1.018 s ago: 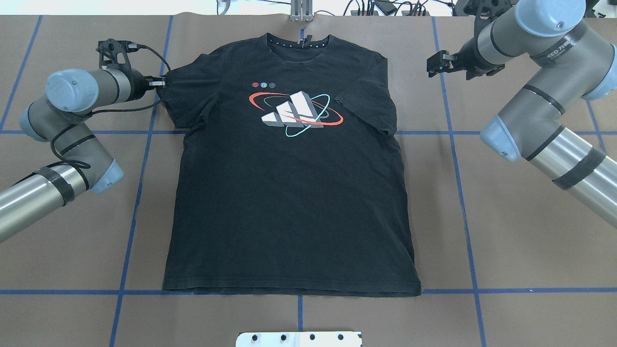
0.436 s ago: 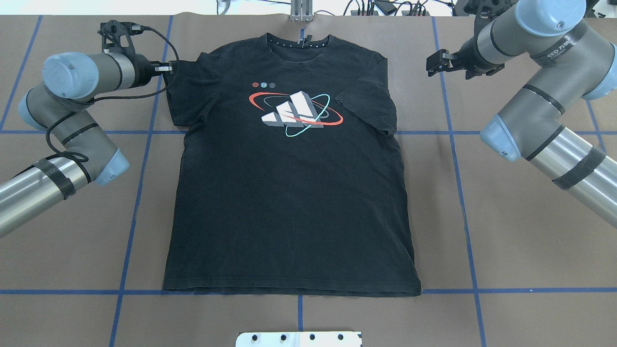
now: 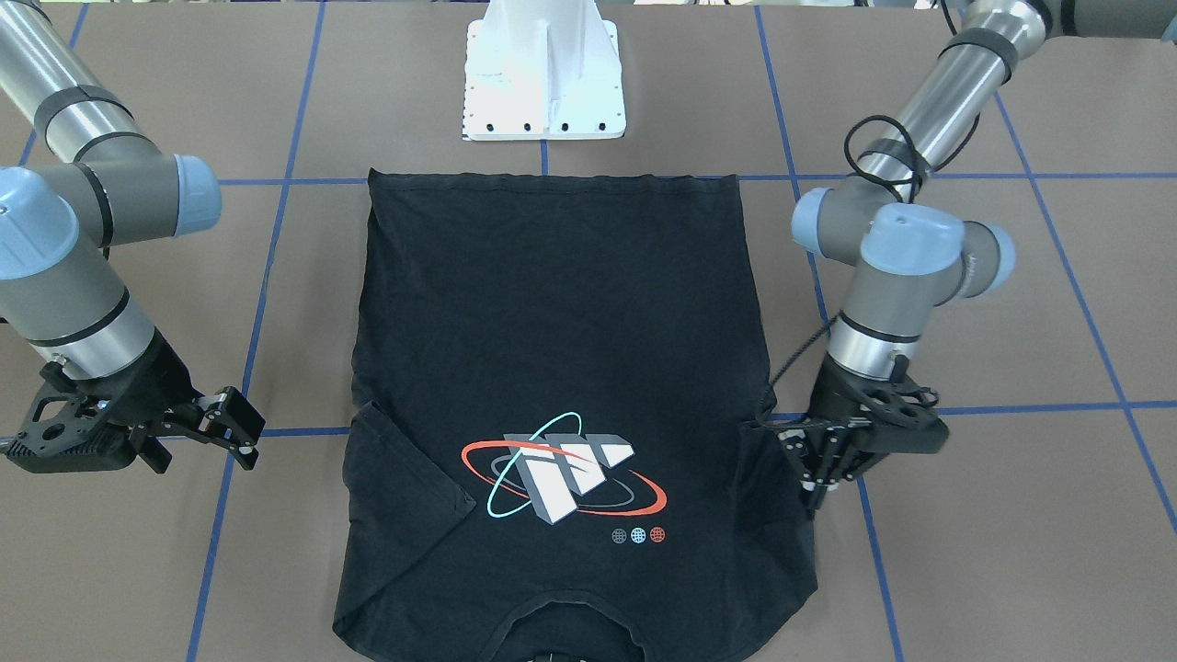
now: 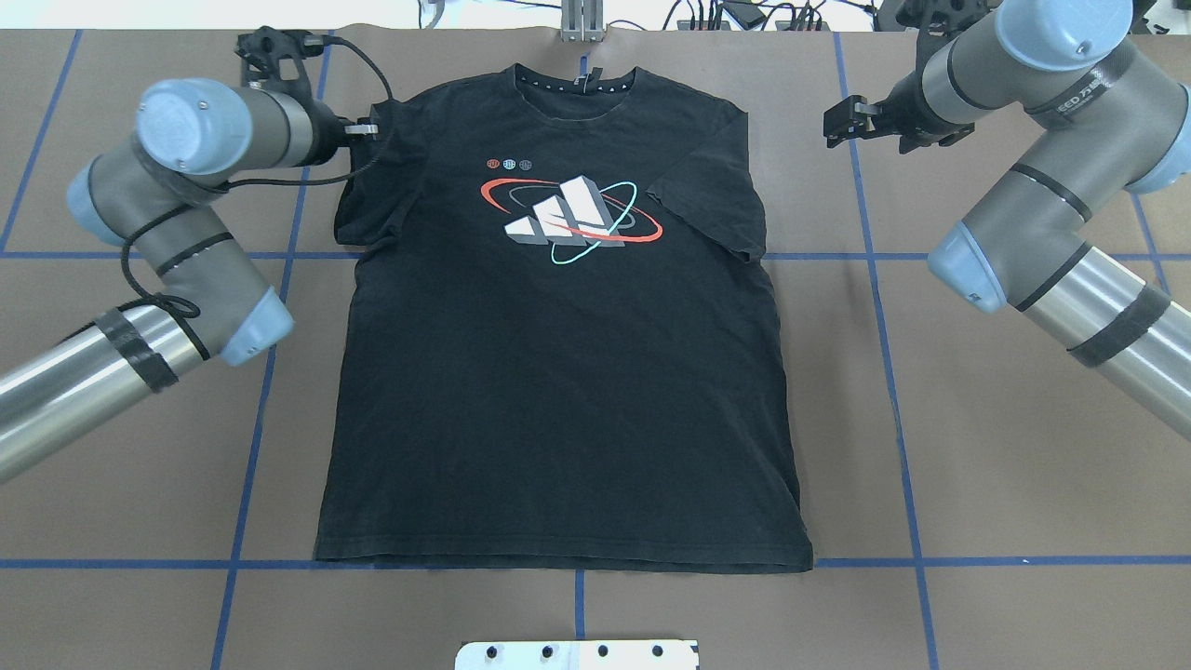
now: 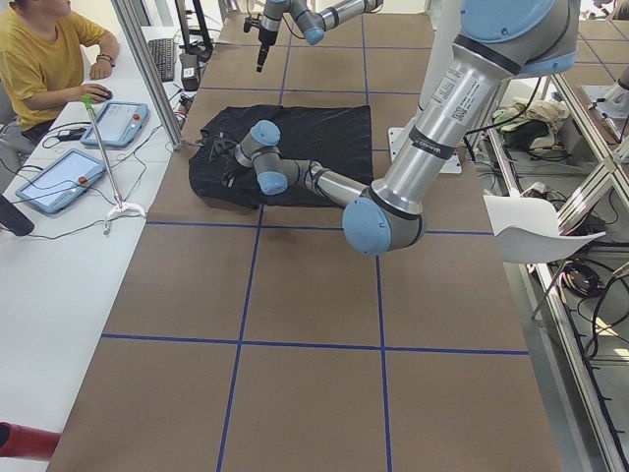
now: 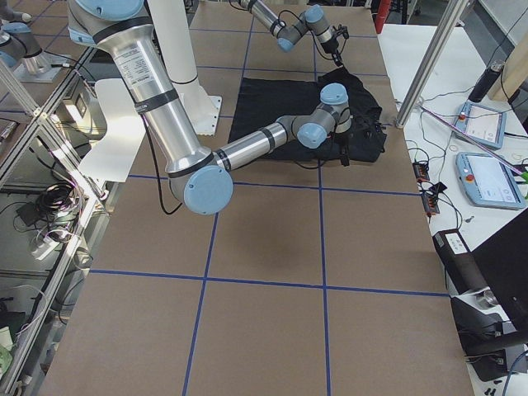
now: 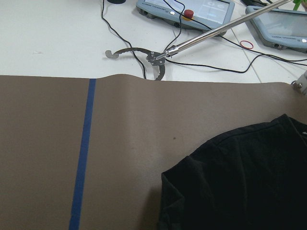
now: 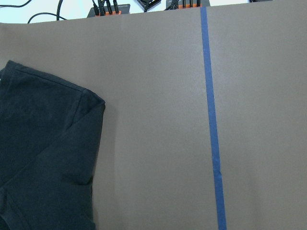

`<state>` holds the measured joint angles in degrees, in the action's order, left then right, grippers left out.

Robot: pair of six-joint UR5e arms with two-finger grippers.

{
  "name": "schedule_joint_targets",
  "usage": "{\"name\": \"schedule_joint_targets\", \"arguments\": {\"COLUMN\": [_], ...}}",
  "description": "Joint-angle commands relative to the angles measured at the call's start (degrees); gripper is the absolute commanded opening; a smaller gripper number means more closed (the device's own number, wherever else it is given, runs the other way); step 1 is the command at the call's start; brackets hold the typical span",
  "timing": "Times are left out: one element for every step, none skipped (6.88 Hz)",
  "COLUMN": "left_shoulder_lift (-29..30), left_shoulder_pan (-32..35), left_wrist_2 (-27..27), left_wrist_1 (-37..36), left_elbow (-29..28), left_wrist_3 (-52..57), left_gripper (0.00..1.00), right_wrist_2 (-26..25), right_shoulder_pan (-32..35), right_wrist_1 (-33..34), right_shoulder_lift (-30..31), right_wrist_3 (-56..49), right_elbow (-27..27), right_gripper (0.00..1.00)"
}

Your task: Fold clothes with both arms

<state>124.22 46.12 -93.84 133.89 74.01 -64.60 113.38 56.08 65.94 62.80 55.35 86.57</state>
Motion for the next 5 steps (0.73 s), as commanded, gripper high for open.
{"name": "schedule_joint_targets", "arguments": {"left_shoulder_lift": [5.0,7.0,9.5,10.5,10.5], "left_shoulder_pan": [-5.7,-6.0,-6.0,-6.0,-6.0], "left_wrist_2": [3.2,3.7,4.8,5.0,5.0], "left_wrist_1": [-5.0,-5.3,-5.0,-4.7,-4.7], "left_elbow": [-1.2,-4.2,-8.0,-10.0,-10.1], "left_wrist_3": [-7.2,-7.7,-7.7,-7.7,-7.6], "left_gripper": [0.0,0.0,0.0,0.0,0.0], "right_wrist_2": [0.1,0.0,0.0,0.0,0.0], "right_shoulder_pan": [0.0,0.0,0.0,0.0,0.0], "right_wrist_1": [0.0,0.1,0.0,0.1,0.1], "right_shoulder_lift": [0.0,0.0,0.0,0.0,0.0], "right_wrist_3": [0.0,-0.1,-0.1,0.0,0.0], "right_elbow": [0.0,-0.1,-0.1,-0.1,-0.1], "right_gripper": [1.0,1.0,1.0,1.0,1.0]}}
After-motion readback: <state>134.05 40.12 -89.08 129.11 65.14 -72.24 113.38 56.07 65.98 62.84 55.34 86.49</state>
